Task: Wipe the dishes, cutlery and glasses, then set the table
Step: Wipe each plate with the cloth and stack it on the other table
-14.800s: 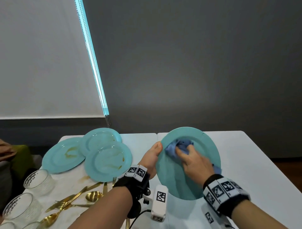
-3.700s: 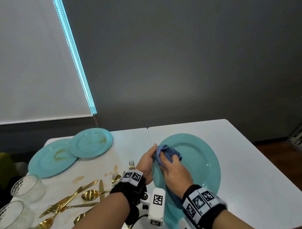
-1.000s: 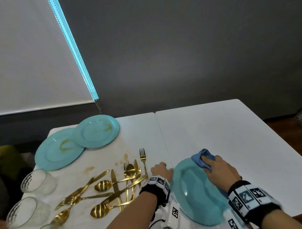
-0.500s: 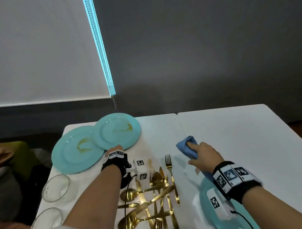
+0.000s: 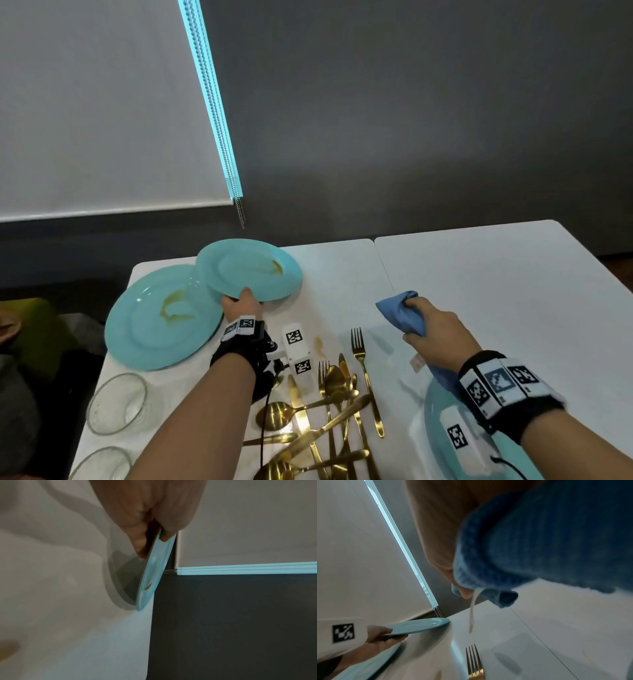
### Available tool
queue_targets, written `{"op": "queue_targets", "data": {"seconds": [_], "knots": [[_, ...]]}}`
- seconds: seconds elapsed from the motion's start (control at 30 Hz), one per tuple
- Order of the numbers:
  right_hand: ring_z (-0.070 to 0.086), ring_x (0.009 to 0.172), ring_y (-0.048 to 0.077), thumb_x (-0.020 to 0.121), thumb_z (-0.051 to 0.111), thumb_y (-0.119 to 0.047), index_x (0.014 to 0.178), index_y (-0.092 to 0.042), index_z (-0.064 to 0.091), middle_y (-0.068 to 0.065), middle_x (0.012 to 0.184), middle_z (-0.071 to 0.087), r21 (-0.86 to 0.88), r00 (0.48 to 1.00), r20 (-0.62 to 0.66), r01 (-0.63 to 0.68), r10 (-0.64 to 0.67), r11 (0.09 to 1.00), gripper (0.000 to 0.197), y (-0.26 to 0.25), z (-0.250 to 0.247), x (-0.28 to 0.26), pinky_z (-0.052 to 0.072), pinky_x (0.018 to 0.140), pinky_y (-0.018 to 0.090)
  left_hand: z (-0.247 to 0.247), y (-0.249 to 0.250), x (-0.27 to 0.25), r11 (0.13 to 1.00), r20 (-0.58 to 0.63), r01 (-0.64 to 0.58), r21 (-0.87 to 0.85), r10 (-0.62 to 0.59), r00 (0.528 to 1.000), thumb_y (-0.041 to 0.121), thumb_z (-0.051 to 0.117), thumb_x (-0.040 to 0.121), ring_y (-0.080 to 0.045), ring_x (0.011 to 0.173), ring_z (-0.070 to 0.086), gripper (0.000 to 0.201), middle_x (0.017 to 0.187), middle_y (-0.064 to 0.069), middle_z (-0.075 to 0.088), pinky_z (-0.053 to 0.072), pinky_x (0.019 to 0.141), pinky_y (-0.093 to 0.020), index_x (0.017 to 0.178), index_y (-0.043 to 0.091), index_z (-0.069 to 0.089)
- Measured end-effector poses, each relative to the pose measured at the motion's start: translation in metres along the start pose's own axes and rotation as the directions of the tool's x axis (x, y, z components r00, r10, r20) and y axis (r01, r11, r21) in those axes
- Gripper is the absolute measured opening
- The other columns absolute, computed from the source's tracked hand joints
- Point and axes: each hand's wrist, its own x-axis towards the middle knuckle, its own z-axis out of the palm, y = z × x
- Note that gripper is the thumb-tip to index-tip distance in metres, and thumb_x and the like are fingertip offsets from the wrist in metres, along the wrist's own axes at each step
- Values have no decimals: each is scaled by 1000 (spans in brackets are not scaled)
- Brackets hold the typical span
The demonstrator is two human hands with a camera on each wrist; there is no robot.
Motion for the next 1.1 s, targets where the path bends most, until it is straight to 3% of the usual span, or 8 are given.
{"op": "queue_targets", "data": {"seconds": [0.13, 0.2, 0.4, 0.57, 0.73, 0.87, 1.0, 1.1], "knots": [[60, 98, 27, 87, 61, -23, 130, -22, 48, 10, 113, 64, 67, 996, -88, 25, -19, 997, 45, 3, -19, 0, 48, 86, 30, 2, 9, -25, 989, 87, -53, -135, 65, 994, 4, 47, 91, -27, 88, 57, 24, 101, -8, 58, 50, 66, -32, 114, 12, 45], [60, 103, 27, 88, 60, -27, 126, -22, 54, 9, 114, 65, 48, 991, -117, 65, -59, 997, 39, 3, -31, 0, 47, 90, 31, 5, 14, -46, 976, 154, -58, -209, 92, 984, 7, 46, 92, -26, 89, 57, 28, 99, -5, 59, 51, 69, -34, 116, 21, 44], [58, 97, 30, 93, 48, -40, 120, -27, 61, 12, 100, 61, -8, 966, -217, 140, -138, 990, 32, 1, -49, -9, 45, 82, 31, 25, 4, -119, 970, 375, 25, -242, 70, 924, 33, 31, 103, -26, 104, 57, 30, 118, -4, 57, 46, 98, -51, 129, 25, 42], [58, 104, 22, 94, 46, -42, 116, -36, 63, -3, 117, 57, -179, 934, -86, 329, -348, 927, 28, 9, -28, -57, 43, 81, 25, 37, -11, -169, 991, 475, -39, -131, 97, 875, 32, 34, 101, -25, 94, 57, 20, 105, -9, 59, 47, 93, -49, 97, 25, 52], [59, 108, 26, 94, 43, -35, 117, -35, 60, 2, 126, 54, -363, 975, -144, 108, -170, 925, 29, 75, -66, -65, 47, 88, 32, 31, -31, -207, 979, 570, -187, -82, 200, 797, 27, 34, 103, -24, 95, 57, 24, 102, -8, 60, 47, 93, -47, 95, 21, 56], [54, 112, 32, 94, 43, -41, 132, -37, 47, 10, 128, 47, -199, 944, -289, 101, -157, 975, 38, 79, -63, -69, 46, 90, 37, 46, -50, -245, 961, 659, -276, -35, 230, 716, 27, 35, 102, -23, 95, 59, 24, 106, -11, 62, 47, 94, -46, 96, 19, 56], [55, 108, 32, 95, 43, -38, 132, -37, 47, 7, 123, 47, -280, 926, -10, 360, -378, 890, 38, 83, -22, -114, 45, 85, 35, 57, -53, -246, 935, 646, -354, 4, 268, 714, 37, 41, 96, -26, 100, 60, 23, 106, -10, 63, 45, 99, -54, 91, 23, 58], [55, 113, 29, 92, 45, -28, 124, -42, 54, 1, 130, 48, -399, 954, 75, 296, -291, 868, 37, 122, -40, -122, 44, 85, 34, 54, -53, -245, 936, 647, -351, 27, 251, 720, 37, 40, 97, -25, 97, 60, 23, 105, -8, 64, 46, 96, -56, 91, 26, 59]]}}
